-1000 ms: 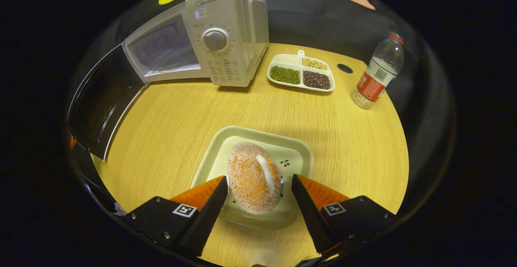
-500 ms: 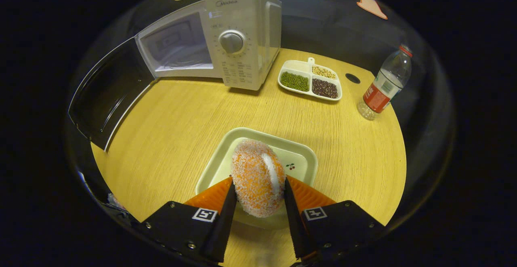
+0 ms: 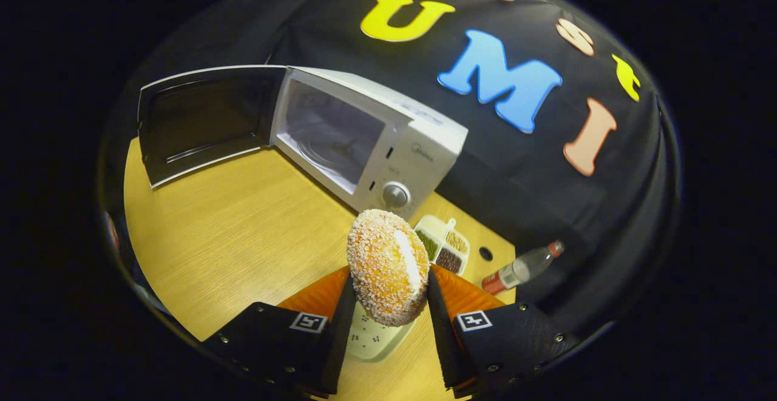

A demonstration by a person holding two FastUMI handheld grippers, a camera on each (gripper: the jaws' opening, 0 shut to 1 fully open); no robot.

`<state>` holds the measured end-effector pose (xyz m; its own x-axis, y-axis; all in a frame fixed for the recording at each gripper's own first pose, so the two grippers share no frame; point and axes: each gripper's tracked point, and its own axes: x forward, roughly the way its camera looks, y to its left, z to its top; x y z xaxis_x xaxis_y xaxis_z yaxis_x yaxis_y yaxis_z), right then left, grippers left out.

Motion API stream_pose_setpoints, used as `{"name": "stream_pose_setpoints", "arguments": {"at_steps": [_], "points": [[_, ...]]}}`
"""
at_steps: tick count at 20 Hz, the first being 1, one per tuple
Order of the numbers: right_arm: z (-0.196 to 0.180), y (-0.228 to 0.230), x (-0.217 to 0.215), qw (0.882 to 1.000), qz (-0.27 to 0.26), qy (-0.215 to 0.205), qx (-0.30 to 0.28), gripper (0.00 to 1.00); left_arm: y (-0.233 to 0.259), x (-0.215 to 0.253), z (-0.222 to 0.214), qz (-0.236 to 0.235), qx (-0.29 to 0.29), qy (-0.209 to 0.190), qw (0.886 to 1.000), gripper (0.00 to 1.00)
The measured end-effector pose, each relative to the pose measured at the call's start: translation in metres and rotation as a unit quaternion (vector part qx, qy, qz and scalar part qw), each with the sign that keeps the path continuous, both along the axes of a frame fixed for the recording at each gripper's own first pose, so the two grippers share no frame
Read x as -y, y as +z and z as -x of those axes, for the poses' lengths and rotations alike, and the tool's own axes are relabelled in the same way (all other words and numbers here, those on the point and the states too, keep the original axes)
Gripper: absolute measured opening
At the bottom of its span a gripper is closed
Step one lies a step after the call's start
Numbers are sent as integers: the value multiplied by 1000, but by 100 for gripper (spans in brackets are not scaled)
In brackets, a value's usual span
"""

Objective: Open the microwave oven with the left hand, put the food in, and close the microwave oven.

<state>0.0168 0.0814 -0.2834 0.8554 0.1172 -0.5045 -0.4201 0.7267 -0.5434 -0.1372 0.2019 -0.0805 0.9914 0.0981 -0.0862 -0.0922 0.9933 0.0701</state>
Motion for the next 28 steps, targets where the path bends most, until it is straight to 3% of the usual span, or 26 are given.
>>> {"name": "stream_pose_setpoints", "arguments": {"at_steps": [4, 8, 12, 19, 28], "points": [[-13, 18, -45, 996, 49, 60, 48, 63, 11, -8, 5, -16, 3, 0, 1000, 97], [-33, 20, -89, 981, 120, 123, 94, 63, 13, -25, 20, -13, 1, 17, 1000, 97], [-65, 12, -123, 964, 176, 149, 131, 63, 13, -50, 43, -13, -1, 49, 999, 100], [-135, -22, -161, 946, 240, 161, 149, 63, 4, -73, 61, -13, -14, 90, 996, 100], [-216, -76, -195, 943, 262, 159, 129, 63, -5, -79, 80, -14, -43, 114, 992, 98]]}}
